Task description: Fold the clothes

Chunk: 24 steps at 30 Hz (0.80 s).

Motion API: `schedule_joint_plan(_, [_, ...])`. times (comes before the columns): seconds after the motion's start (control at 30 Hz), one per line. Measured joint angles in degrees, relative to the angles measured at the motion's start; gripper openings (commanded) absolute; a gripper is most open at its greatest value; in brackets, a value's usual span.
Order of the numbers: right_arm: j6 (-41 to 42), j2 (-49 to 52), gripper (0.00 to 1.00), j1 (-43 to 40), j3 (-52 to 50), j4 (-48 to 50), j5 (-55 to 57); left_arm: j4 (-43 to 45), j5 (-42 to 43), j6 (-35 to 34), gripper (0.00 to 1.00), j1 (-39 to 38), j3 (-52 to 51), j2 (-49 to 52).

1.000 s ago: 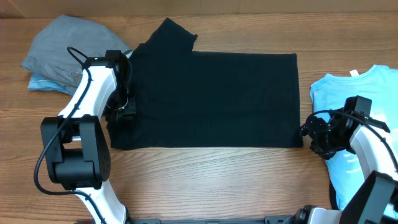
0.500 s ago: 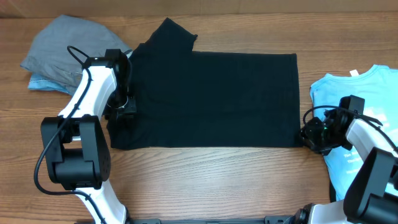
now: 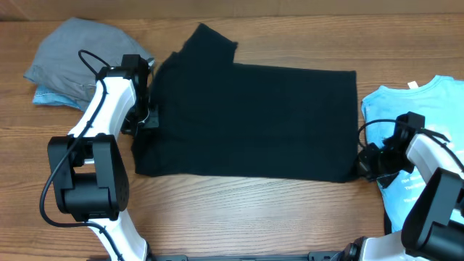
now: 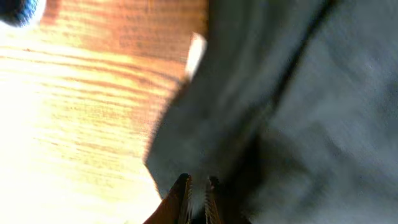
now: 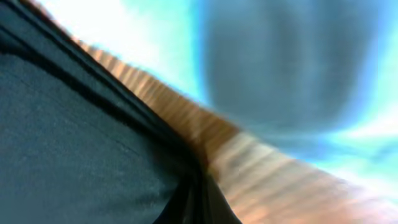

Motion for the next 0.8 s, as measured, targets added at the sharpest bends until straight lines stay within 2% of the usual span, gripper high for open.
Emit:
schedule_joint_plan(0.07, [0.46, 0.09, 0.04, -0.02, 1.22, -1.03, 1.62, 1.42, -0.31, 0.20, 0.13, 0.00, 0.00, 0.00])
schedule_joint_plan(0.1, [0.61, 0.11, 0.04, -0.02, 1.68, -1.33, 2.14, 2.03, -0.37, 0.31, 0.17, 0.00, 0.00, 0.00])
schedule_joint_plan(0.13, [0.81, 0.11, 0.04, 0.00, 2.03, -1.51, 2.69, 2.38, -0.46, 0.39, 0.26, 0.00, 0.00, 0.00])
schedule_joint_plan(0.23, [1.07, 0.11, 0.04, -0.02, 2.29, -1.90, 3.37, 1.11, -0.46, 1.22, 0.42, 0.00, 0.00, 0.00])
schedule_joint_plan(0.3, [1.20, 0.11, 0.04, -0.02, 2.29, -2.10, 3.72, -1.97, -0.15, 1.57, 0.58, 0.00, 0.09, 0.00])
schedule_joint_plan(0.37, [1.22, 0.11, 0.04, -0.02, 2.29, -2.29, 3.85, -5.01, 0.72, 1.64, 0.66, 0.00, 0.28, 0.00])
schedule_joint_plan(0.57, [1.27, 0.11, 0.04, 0.00, 2.29, -2.54, 3.91, -13.44, 5.18, 1.57, 0.64, 0.00, 0.42, 0.00])
schedule_joint_plan(0.67, [1.27, 0.11, 0.04, -0.02, 2.29, -2.51, 3.93, -13.68, 6.16, 1.62, 0.57, 0.00, 0.42, 0.00])
schedule_joint_plan(0.8, [1.27, 0.11, 0.04, -0.02, 2.29, -2.49, 3.93, -11.19, 6.88, 1.62, 0.56, 0.00, -0.44, 0.00])
